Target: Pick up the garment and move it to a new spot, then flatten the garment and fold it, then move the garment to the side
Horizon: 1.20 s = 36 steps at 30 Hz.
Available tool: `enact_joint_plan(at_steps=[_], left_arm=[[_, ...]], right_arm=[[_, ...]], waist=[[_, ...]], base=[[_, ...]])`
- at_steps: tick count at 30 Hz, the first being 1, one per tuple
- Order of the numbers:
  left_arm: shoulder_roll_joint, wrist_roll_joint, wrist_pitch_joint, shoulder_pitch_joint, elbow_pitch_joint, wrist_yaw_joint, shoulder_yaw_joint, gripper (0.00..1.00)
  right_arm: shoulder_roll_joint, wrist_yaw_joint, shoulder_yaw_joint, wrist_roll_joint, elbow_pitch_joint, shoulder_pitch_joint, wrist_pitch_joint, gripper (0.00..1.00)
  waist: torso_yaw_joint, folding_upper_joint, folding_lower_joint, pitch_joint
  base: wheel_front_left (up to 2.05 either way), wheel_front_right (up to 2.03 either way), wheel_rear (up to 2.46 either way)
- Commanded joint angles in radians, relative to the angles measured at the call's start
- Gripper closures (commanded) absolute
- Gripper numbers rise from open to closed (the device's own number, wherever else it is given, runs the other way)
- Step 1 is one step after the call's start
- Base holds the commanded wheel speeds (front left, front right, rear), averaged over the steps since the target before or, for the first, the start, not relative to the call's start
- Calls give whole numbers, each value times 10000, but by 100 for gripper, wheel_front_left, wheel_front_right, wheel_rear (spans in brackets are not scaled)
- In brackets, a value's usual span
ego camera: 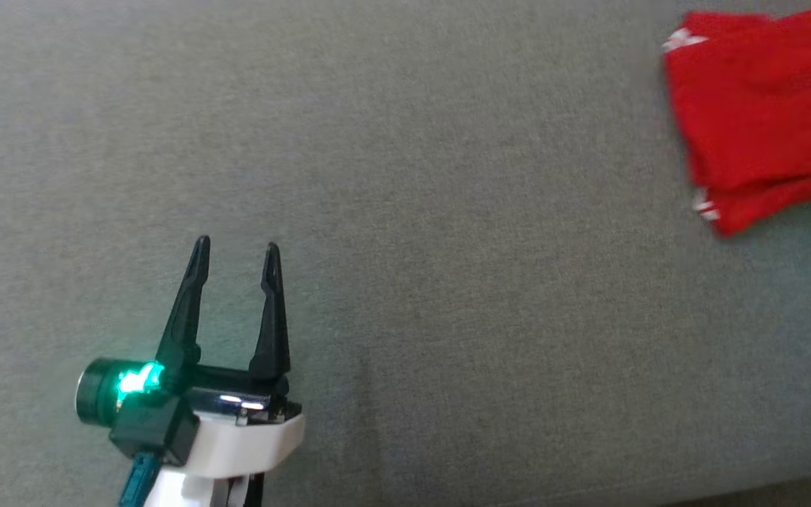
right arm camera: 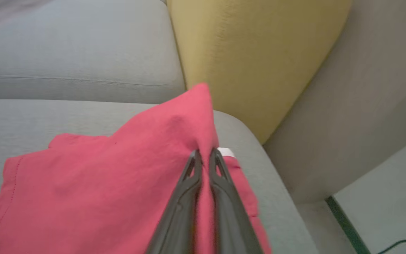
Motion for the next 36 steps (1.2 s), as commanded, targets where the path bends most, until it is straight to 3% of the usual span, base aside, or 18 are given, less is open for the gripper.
enact_joint_plan(at_steps=[1,2,3,4,5,9,13,18,19,21,26,31,36], left_arm=[[-56,99,-51,-261,-250,-35,279,0],[-56,107,-51,-325,-231,-51,277,0],[-56,109,-51,-381,-211,-65,275,0],[-56,110,-51,-429,-187,-81,271,0],[-56,105,-51,-472,-151,-100,262,0],[-56,-13,-51,-473,61,-107,259,0],[-57,-126,-51,-208,383,-59,192,0],[-57,-149,-51,299,813,86,25,0],[-57,-149,-51,299,813,86,25,0],[-57,-270,-51,729,1083,334,78,0],[-57,-917,-51,1352,1197,759,439,0],[-57,-736,-51,1923,971,1063,734,0],[-57,-671,-51,2317,673,1130,947,0]], right_arm=[[-502,65,-126,-66,-343,-82,-28,100],[-659,65,-286,-98,-383,-67,-21,100],[-802,65,-467,-202,-409,-73,-53,85],[-917,65,-647,-407,-442,-89,-172,5],[-957,65,-870,-649,-457,-98,-363,0],[-263,65,-1638,-1691,-628,196,-1243,0],[1341,65,-1766,-2610,-1208,1241,-1616,0],[3064,65,-1058,-2736,-2646,3257,-1816,0],[3064,65,-1058,-2736,-2646,3257,-1816,0],[3838,65,-1025,-2597,-4201,4635,-1823,0],[4703,65,-878,-2418,-5888,6359,-1826,0],[5390,65,-1137,-2681,-7505,8027,-1827,0],[5714,65,-1217,-3094,-8117,8969,-1827,0]], waist=[[-213,0,-2,305],[-209,0,-2,345],[-199,0,-2,374],[-182,0,-2,392],[-150,0,-2,382],[12,0,-2,34],[244,0,-2,-679],[723,0,-2,-1731],[723,0,-2,-1731],[991,0,-2,-2362],[1122,0,-2,-3188],[1210,0,-2,-3838],[1157,0,-2,-4059]], base=[[0,0,0],[0,0,0],[0,0,0],[0,0,0],[0,0,0],[0,0,0],[0,0,0],[0,0,0],[0,0,0],[0,0,0],[0,0,0],[0,0,0],[0,0,0]])
